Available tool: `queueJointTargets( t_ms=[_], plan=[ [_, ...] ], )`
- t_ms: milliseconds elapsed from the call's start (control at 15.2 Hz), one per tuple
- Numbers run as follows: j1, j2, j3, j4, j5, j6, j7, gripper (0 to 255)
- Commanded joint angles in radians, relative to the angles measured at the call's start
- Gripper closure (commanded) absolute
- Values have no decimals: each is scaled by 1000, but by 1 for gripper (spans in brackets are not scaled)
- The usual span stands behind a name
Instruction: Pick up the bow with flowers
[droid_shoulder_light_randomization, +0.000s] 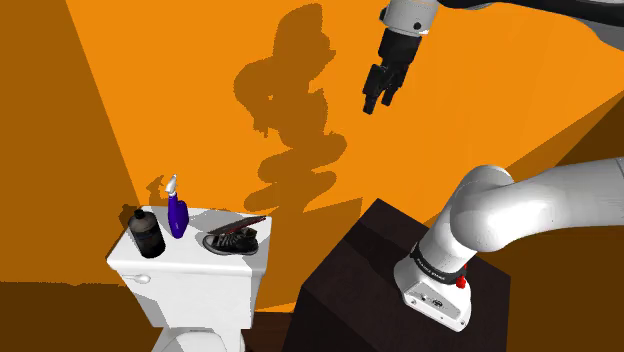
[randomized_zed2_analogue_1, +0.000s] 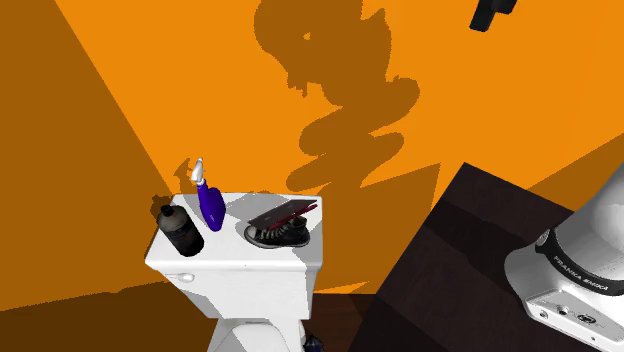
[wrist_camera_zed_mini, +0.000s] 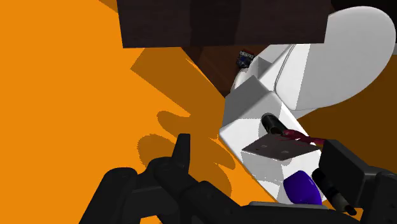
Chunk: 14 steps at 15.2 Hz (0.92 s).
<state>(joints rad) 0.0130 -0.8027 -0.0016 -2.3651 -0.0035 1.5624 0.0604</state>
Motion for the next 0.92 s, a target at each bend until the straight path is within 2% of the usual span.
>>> queueJointTargets(
  t_ms=[0, 462, 858],
  plan=[
    [0, 0, 0, 0, 0, 0, 0, 0],
    [79, 76, 84, -150, -59, 300, -85, 0],
    [124, 196, 162, -243, -138, 573, -125, 0]
  ],
)
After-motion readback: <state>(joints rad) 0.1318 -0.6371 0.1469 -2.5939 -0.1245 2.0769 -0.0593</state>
